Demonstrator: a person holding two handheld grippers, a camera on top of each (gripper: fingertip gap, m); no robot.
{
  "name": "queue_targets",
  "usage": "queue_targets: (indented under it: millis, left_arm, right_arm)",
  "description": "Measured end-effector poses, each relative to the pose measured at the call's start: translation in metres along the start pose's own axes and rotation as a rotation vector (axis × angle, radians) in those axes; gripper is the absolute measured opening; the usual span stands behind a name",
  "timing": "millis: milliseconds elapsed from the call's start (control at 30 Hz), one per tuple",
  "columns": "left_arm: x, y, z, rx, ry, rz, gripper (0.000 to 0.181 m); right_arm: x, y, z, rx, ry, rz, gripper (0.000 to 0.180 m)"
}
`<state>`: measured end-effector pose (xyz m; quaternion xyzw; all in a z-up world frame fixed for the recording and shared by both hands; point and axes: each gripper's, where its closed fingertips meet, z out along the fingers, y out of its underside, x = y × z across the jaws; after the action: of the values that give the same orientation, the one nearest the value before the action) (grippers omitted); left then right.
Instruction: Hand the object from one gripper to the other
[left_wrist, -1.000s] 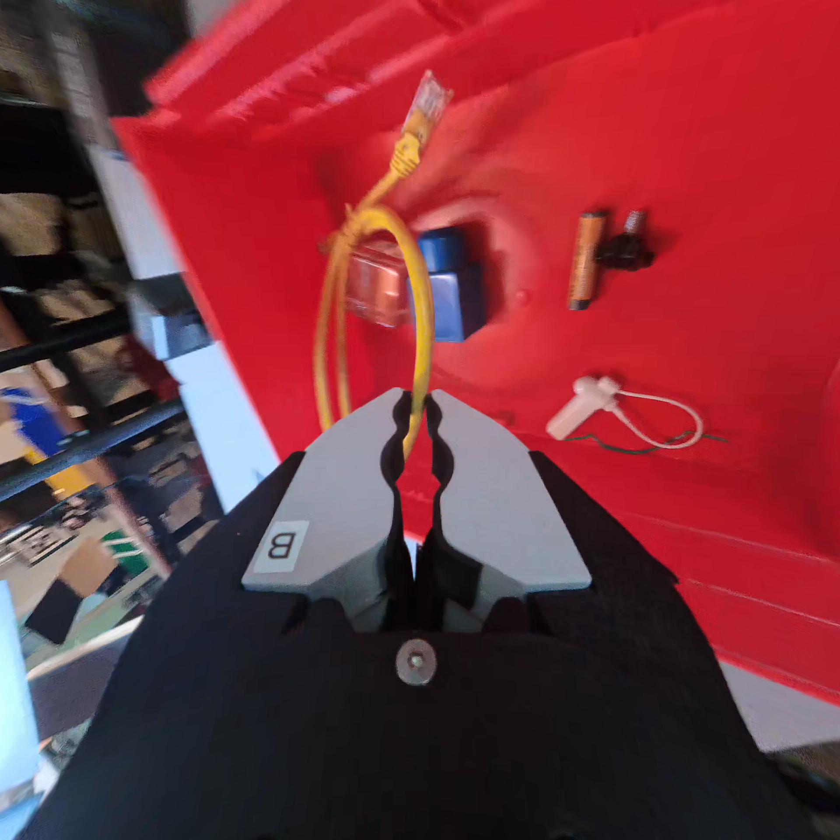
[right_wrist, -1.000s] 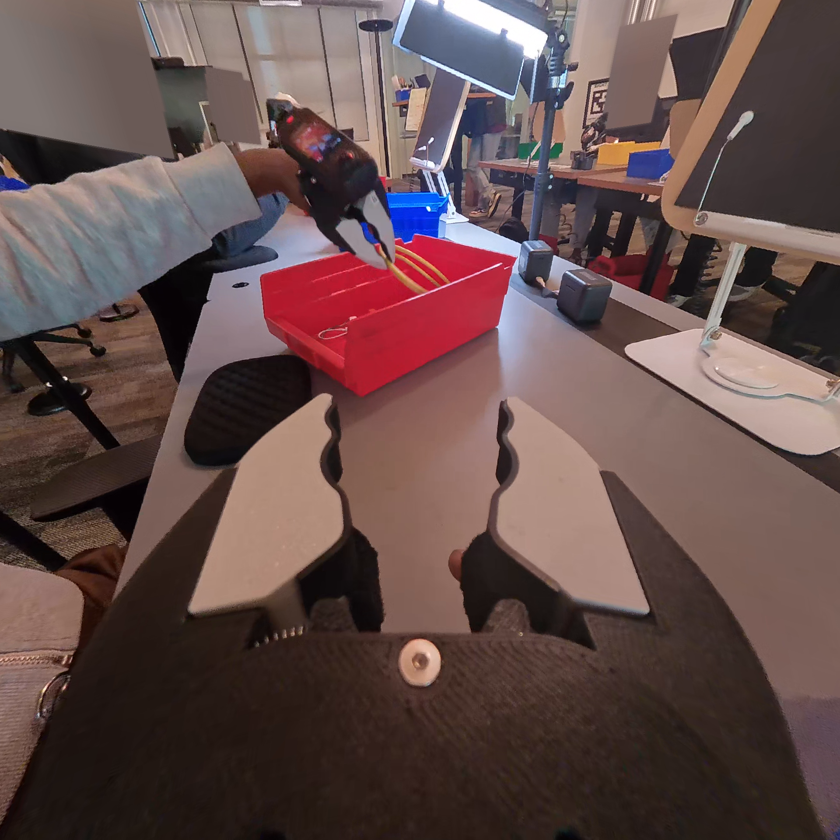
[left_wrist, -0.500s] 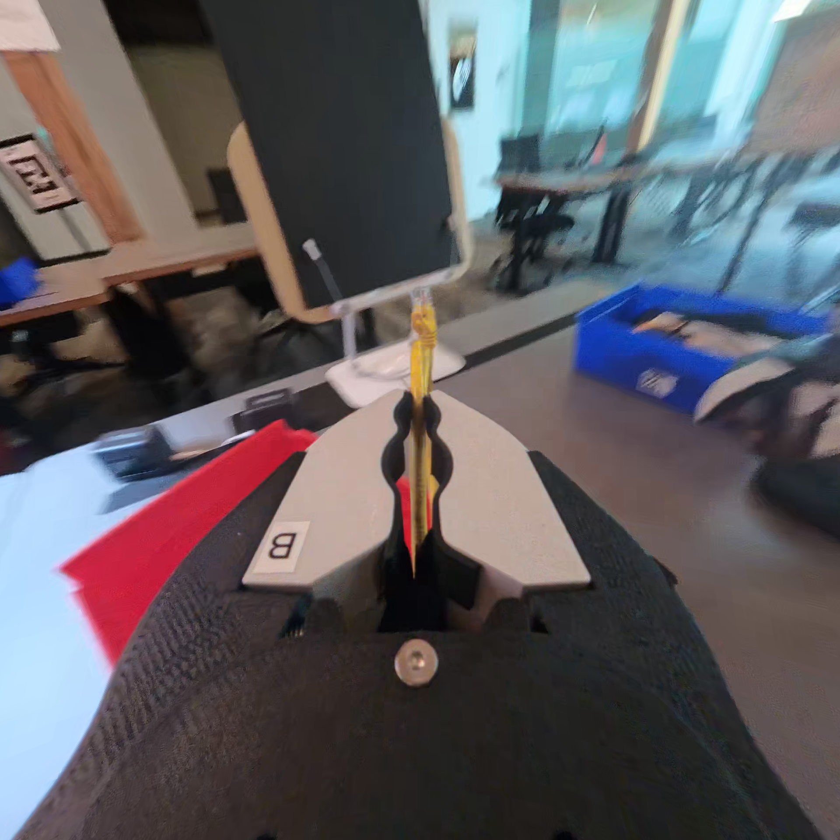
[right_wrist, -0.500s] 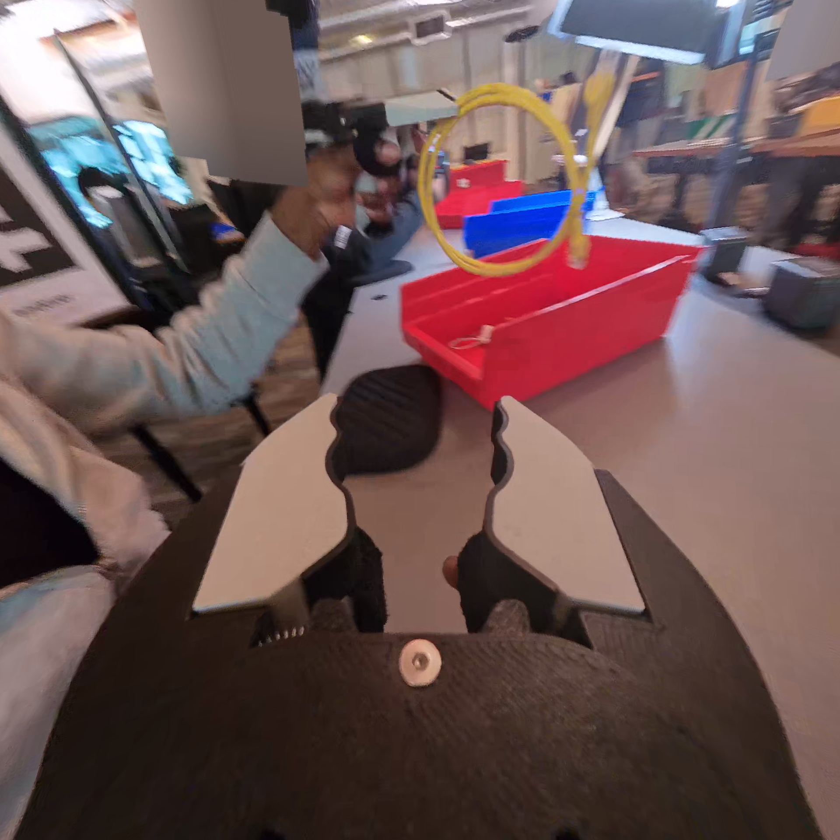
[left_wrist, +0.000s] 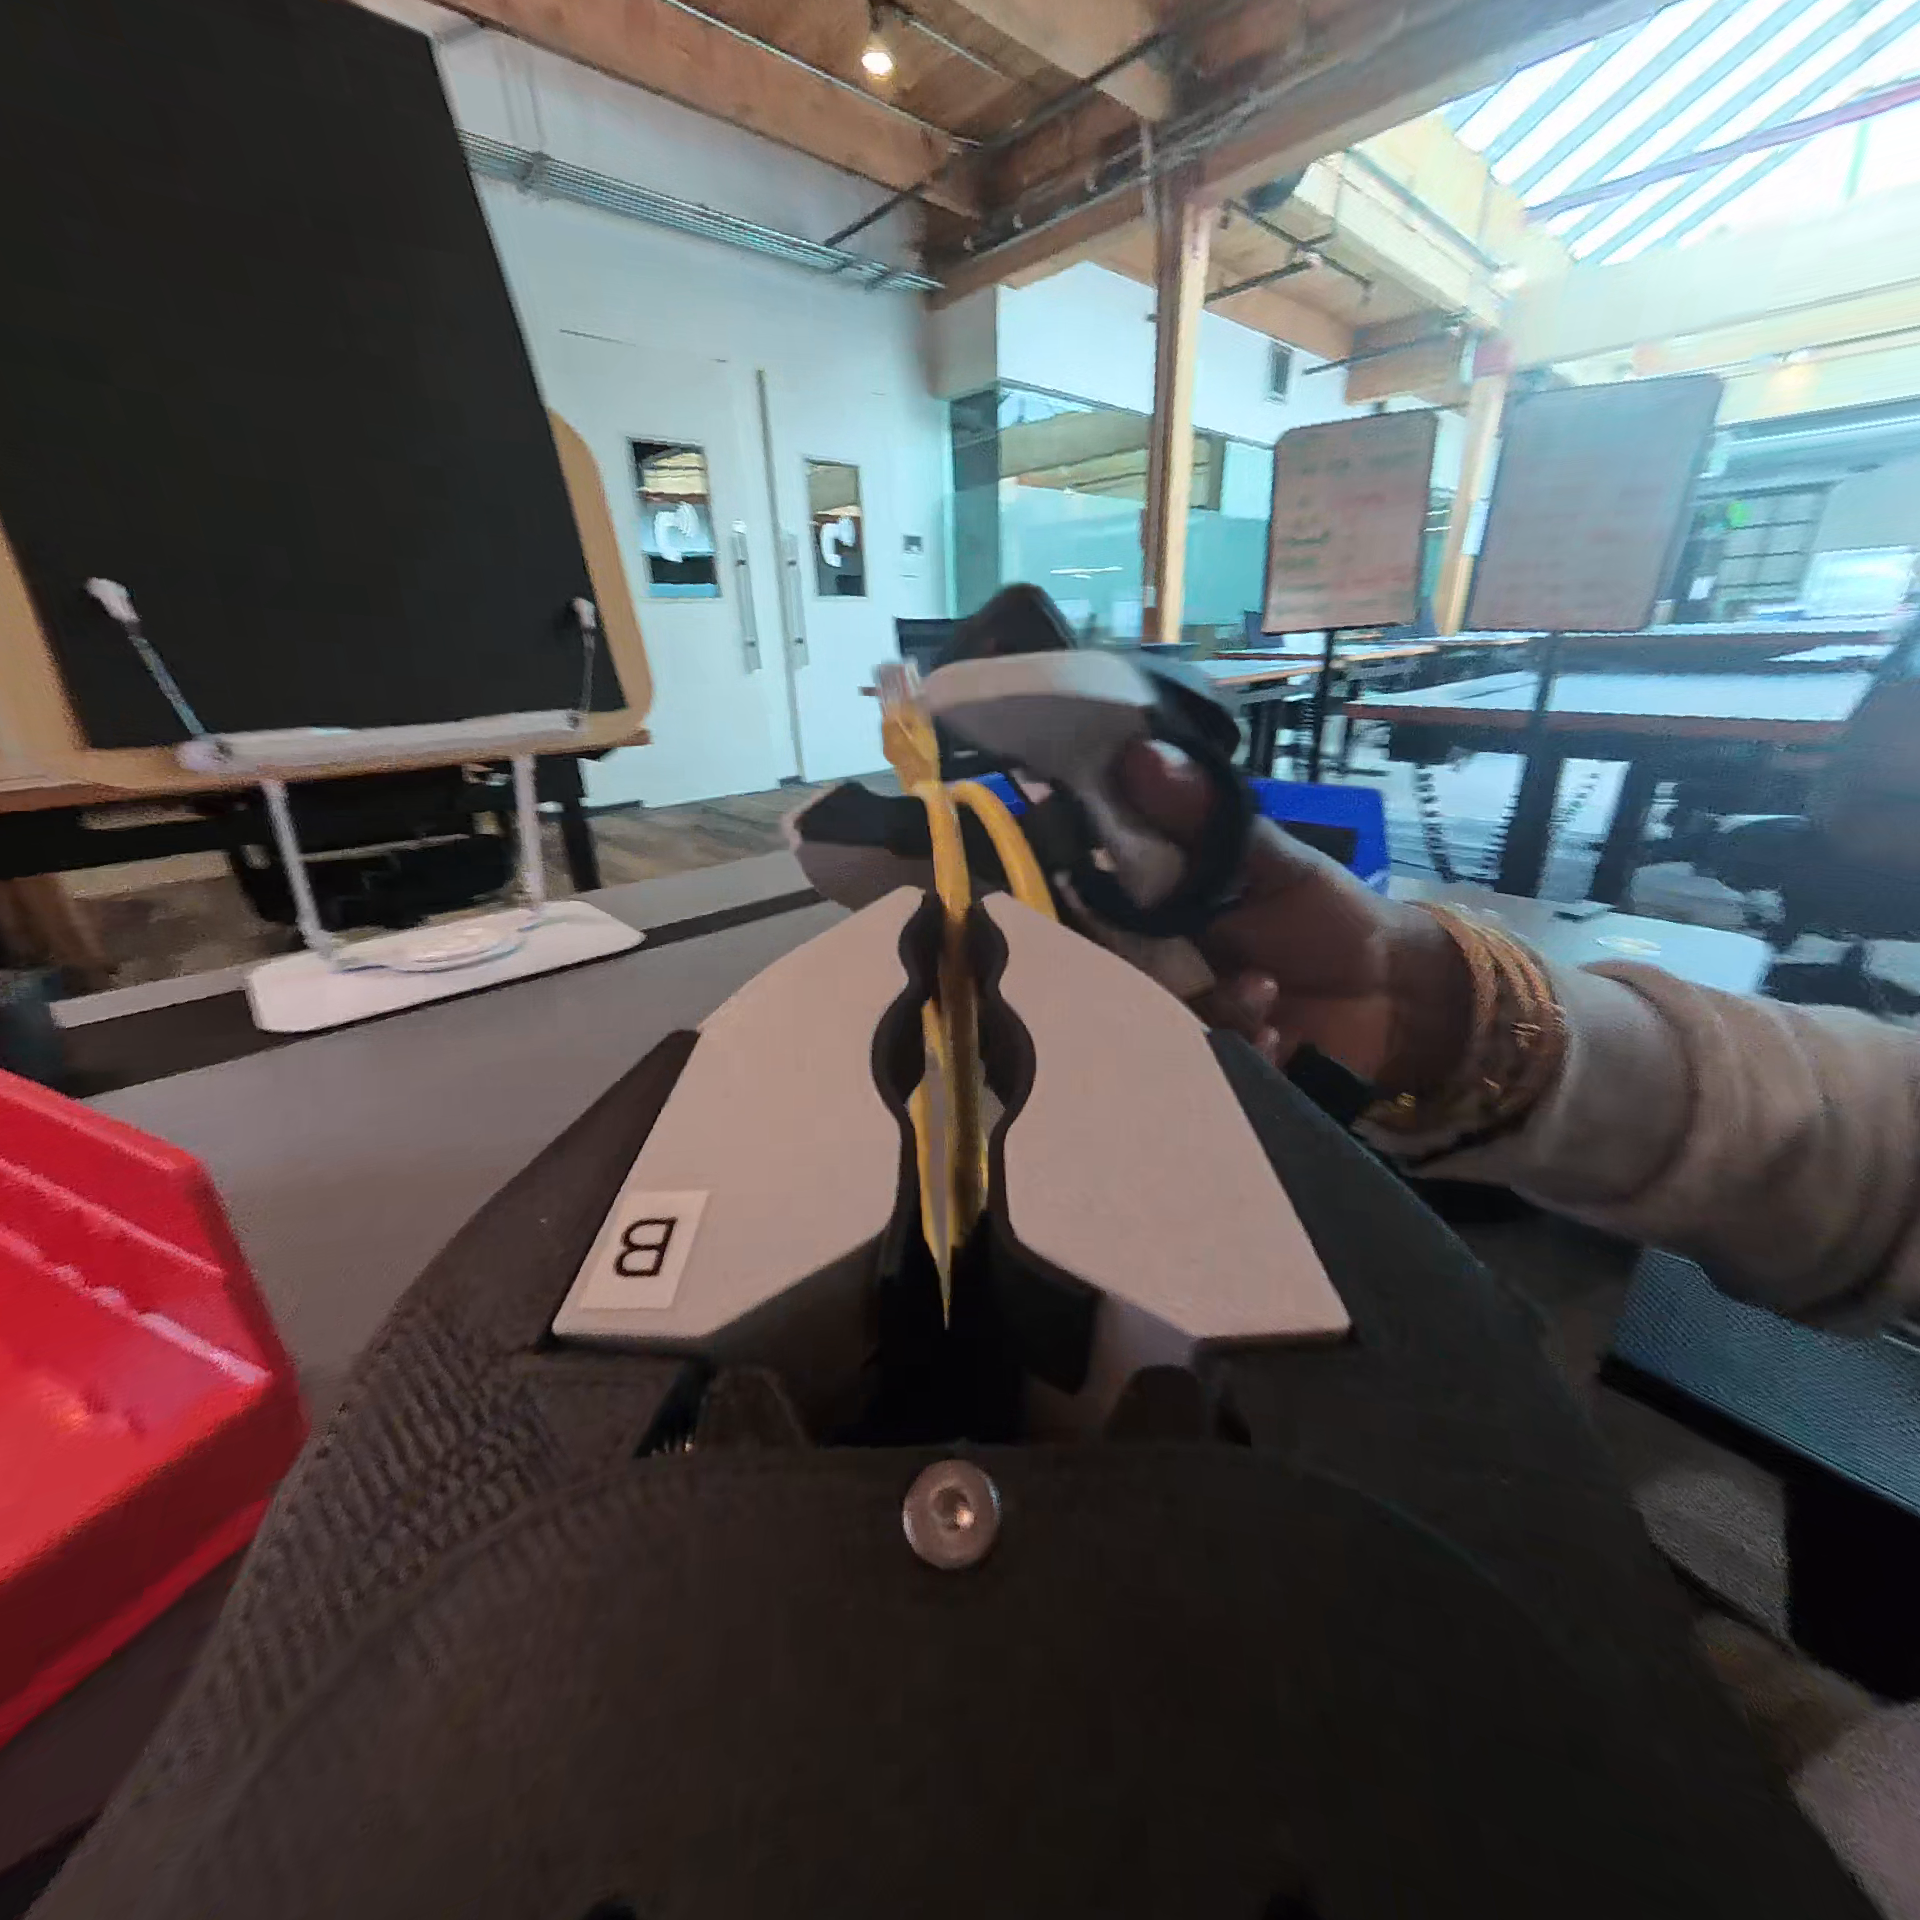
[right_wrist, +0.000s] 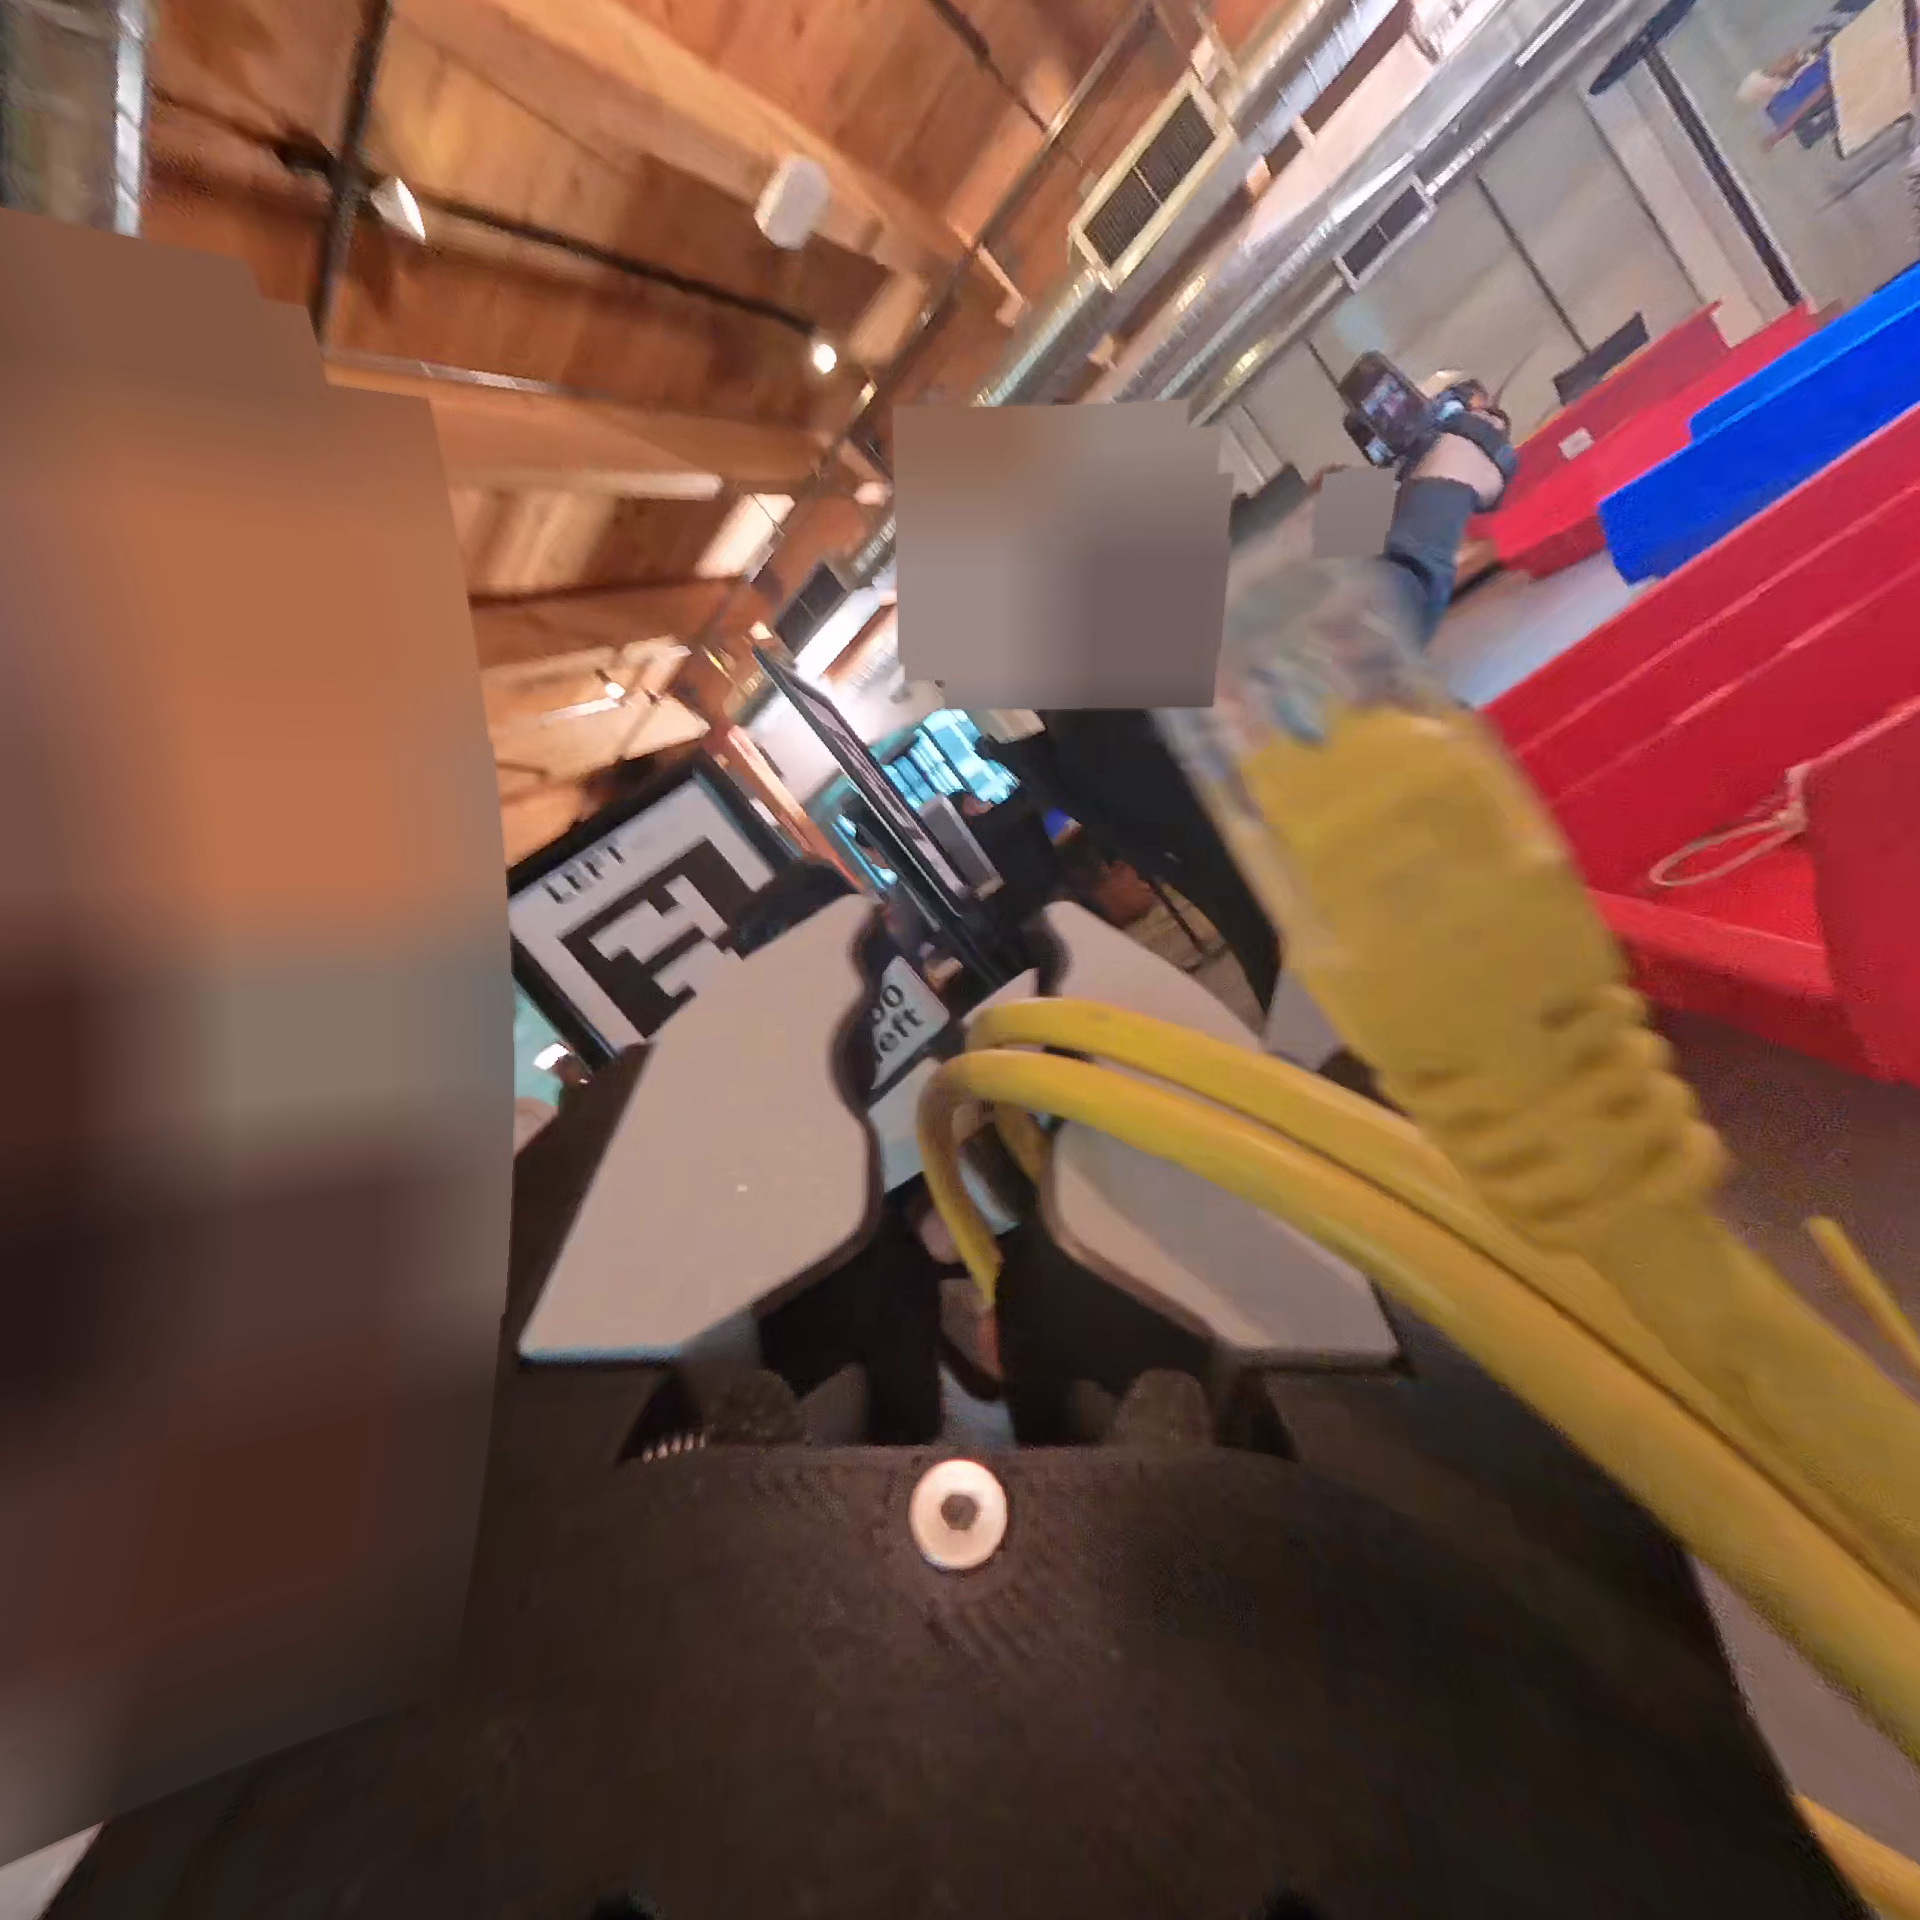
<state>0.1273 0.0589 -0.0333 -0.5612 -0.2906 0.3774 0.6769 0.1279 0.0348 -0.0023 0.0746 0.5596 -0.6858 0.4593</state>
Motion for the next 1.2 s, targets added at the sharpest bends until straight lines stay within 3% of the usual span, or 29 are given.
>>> queue_targets:
  millis: [33,67,200,333,500,667,767,867,967,1067,1200]
  left_arm:
    - [0.007,0.004,-0.001,-0.007,0.045,-0.024,0.006]
    - [0.016,0.009,-0.003,-0.020,0.101,-0.036,0.007]
    - [0.034,0.013,-0.021,0.024,0.277,-0.108,0.043]
    - [0.020,-0.007,-0.034,0.074,0.418,-0.531,0.061]
    - [0.048,0.009,-0.026,-0.076,0.581,-0.715,0.062]
    - [0.057,0.017,-0.012,-0.029,0.582,-0.827,0.034]
    - [0.053,0.020,-0.011,-0.018,0.558,-0.826,0.013]
    - [0.045,0.017,-0.013,0.040,0.505,-0.746,0.010]
    - [0.033,0.004,-0.020,0.140,0.458,-0.662,0.006]
    - [0.028,0.002,-0.026,0.143,0.393,-0.449,0.006]
    - [0.025,0.007,-0.027,0.105,0.323,-0.247,0.005]
  right_arm:
    - [0.003,0.004,-0.001,-0.025,0.023,-0.023,0.013]
    - [0.005,0.006,-0.002,-0.044,0.039,-0.040,0.007]
    - [0.002,0.024,-0.005,-0.228,0.068,-0.137,0.001]
    - [-0.002,0.071,-0.018,-0.643,0.090,-0.337,0.002]
    - [-0.011,0.119,-0.031,-0.934,0.014,-0.278,0.001]
    - [-0.008,0.153,-0.041,-1.115,0.015,-0.211,0.002]
    - [-0.007,0.158,-0.040,-1.133,0.029,-0.221,0.003]
    - [0.001,0.154,-0.040,-1.126,0.086,-0.275,0.007]
    - [0.006,0.137,-0.036,-1.037,0.137,-0.269,0.035]
    - [0.004,0.105,-0.026,-0.833,0.128,-0.242,0.049]
    - [-0.003,0.053,-0.012,-0.482,0.080,-0.157,0.054]
